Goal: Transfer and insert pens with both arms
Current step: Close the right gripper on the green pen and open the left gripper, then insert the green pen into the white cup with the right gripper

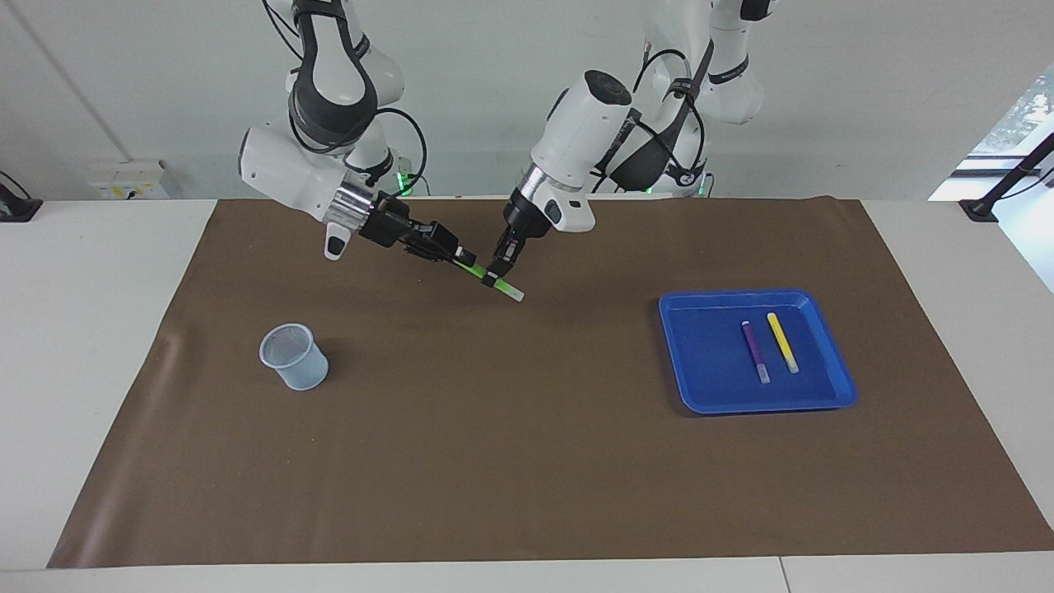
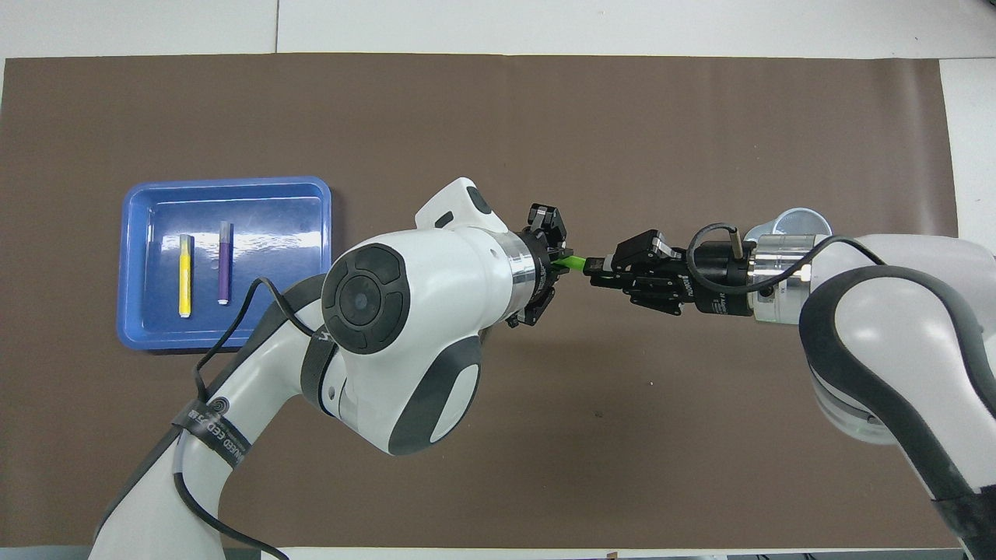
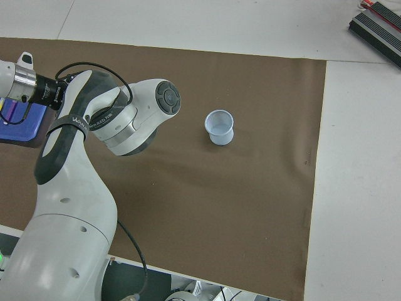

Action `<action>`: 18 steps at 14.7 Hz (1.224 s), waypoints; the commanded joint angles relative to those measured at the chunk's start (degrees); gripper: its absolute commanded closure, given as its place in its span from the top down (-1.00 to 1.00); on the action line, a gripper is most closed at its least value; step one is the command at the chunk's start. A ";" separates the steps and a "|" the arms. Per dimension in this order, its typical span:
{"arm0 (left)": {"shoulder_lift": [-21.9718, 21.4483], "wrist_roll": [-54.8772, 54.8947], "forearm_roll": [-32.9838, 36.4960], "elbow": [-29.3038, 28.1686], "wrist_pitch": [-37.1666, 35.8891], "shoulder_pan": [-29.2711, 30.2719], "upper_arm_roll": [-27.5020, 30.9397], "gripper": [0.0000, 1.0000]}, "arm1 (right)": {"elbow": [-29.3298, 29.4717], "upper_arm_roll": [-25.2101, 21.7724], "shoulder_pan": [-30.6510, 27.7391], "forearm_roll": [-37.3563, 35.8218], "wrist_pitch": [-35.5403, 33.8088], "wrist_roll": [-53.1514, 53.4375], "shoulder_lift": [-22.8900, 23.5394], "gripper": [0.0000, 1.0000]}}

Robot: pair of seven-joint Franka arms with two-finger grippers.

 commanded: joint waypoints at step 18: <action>-2.85 53.30 9.21 -6.16 -14.23 18.38 0.86 1.00 | 31.78 0.12 -9.40 -70.88 -26.19 -33.72 10.40 -1.00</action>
